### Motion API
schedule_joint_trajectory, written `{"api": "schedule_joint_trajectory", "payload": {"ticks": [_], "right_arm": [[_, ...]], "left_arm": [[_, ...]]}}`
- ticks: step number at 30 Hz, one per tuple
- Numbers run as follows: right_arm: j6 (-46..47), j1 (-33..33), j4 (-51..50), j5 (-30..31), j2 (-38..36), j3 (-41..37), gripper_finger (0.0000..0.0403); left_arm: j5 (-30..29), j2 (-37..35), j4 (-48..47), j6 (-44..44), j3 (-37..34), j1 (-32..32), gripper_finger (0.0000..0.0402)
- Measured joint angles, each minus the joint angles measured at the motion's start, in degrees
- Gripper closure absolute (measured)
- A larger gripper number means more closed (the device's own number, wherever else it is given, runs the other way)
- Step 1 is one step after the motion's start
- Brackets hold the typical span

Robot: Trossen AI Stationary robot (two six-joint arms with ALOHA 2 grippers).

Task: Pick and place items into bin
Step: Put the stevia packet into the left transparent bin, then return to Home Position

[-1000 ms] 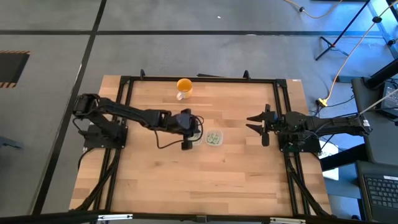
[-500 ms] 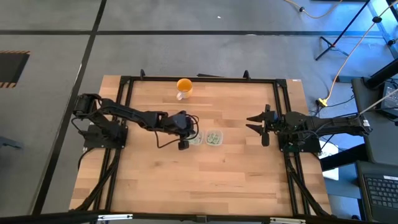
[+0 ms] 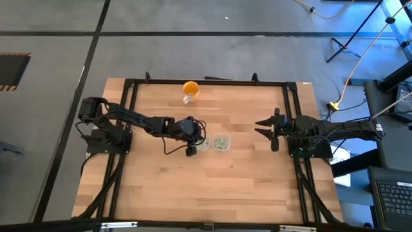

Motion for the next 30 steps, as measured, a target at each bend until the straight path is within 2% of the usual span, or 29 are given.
{"api": "schedule_joint_trajectory", "payload": {"ticks": [11, 19, 24, 30], "right_arm": [[-0.21, 0.02, 0.03, 0.0, 0.02, 0.0, 0.0255], [-0.24, 0.0, -0.01, 0.0, 0.02, 0.0, 0.0255], [-0.85, 0.0, 0.05, 0.0, -0.03, 0.0, 0.0255], [-3.15, 0.0, -0.29, 0.07, -3.73, 0.0, 0.0255]], "left_arm": [[0.39, 5.5, 2.37, -0.11, 0.0, 0.02, 0.0397], [0.38, 3.69, 3.24, 0.94, 0.02, 0.02, 0.034], [-0.73, -2.51, 2.49, 4.42, 0.0, 0.02, 0.0314], [-6.5, -16.08, -3.53, 8.96, -0.8, 1.05, 0.0309]]}}
